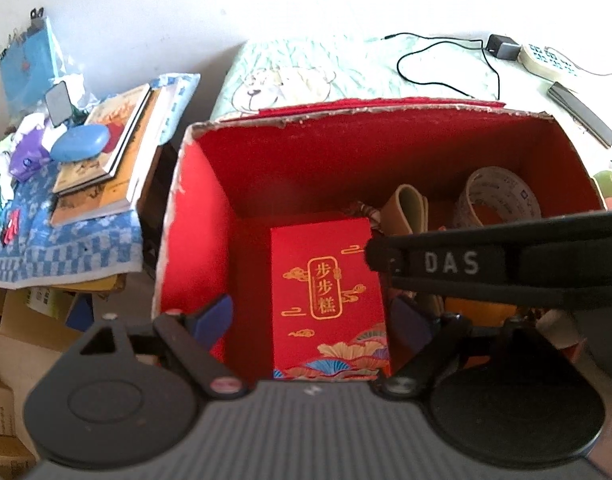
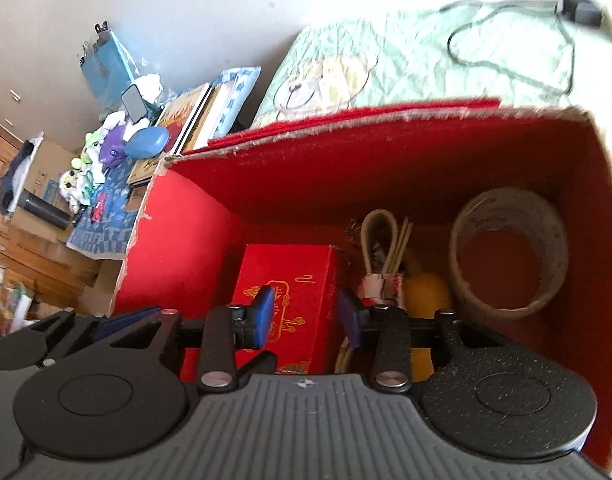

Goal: Organize objects
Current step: 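Open the right gripper and withdraw it up out of the box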

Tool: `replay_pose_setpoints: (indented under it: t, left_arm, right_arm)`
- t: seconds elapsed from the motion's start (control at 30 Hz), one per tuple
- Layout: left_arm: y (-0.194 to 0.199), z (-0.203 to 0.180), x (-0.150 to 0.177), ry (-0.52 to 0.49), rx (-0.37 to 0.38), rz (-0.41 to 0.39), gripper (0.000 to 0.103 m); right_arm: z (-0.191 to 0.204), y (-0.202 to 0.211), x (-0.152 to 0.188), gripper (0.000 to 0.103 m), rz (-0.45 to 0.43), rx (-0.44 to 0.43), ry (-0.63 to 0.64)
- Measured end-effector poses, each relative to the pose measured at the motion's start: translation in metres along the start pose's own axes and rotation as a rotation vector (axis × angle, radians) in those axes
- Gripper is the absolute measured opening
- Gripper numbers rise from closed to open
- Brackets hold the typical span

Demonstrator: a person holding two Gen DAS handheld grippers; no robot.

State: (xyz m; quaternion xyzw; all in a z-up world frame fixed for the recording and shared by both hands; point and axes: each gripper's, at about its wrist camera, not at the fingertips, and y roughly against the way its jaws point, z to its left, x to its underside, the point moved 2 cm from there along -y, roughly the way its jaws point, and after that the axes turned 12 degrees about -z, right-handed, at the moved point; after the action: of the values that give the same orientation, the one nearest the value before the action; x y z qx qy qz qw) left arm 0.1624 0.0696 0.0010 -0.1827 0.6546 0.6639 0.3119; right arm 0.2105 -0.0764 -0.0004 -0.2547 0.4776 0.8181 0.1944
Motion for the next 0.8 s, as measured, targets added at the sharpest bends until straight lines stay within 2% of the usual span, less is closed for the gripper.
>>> replay_pose_setpoints:
  t: [0.47, 0.53, 0.8]
  left_arm:
    - [0.046, 0.000, 0.006, 0.000, 0.027, -0.077, 0.092]
    - [0.052, -0.001, 0.008, -0.001, 0.037, -0.083, 0.092]
    - [0.076, -0.003, 0.020, 0.000, 0.044, -0.127, 0.095]
  right_arm:
    - [0.018, 0.050, 0.018, 0.044, -0.144, 0.130, 0.024]
    - [0.020, 0.057, 0.021, 0.048, -0.166, 0.141, 0.011]
    - [0.025, 0.088, 0.036, 0.049, -0.234, 0.170, -0.019]
